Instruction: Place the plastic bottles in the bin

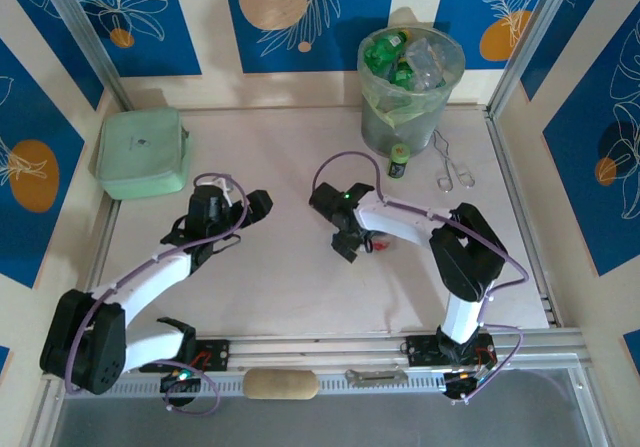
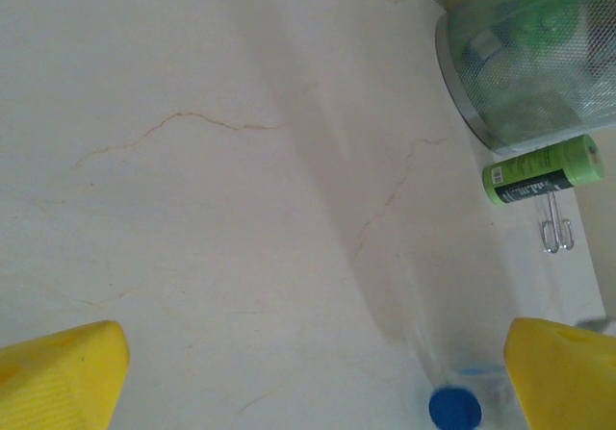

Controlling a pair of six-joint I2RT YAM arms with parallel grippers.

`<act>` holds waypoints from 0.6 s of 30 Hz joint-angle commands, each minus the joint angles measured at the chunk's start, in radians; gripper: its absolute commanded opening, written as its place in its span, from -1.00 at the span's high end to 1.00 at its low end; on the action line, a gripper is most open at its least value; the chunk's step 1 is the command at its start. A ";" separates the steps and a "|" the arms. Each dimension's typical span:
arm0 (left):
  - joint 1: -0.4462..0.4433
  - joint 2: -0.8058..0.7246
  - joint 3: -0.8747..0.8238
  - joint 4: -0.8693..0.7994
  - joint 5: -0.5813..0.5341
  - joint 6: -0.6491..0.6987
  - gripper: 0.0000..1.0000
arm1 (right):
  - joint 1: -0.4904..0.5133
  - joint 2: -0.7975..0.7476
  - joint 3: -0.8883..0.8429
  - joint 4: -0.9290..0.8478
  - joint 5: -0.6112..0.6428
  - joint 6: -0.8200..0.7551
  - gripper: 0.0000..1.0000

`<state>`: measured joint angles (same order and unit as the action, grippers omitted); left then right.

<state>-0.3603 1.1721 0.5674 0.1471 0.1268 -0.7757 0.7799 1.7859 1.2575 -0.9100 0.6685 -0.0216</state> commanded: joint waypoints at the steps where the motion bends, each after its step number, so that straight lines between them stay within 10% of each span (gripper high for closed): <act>1: 0.004 -0.037 -0.011 -0.020 -0.026 0.026 -0.99 | -0.046 0.030 0.044 0.070 -0.064 -0.072 -0.98; 18: 0.004 -0.048 -0.017 -0.025 -0.039 0.023 -0.99 | -0.191 0.057 0.022 0.106 -0.319 -0.045 -0.91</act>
<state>-0.3603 1.1221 0.5564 0.1146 0.0990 -0.7689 0.5877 1.8347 1.2987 -0.7952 0.4168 -0.0765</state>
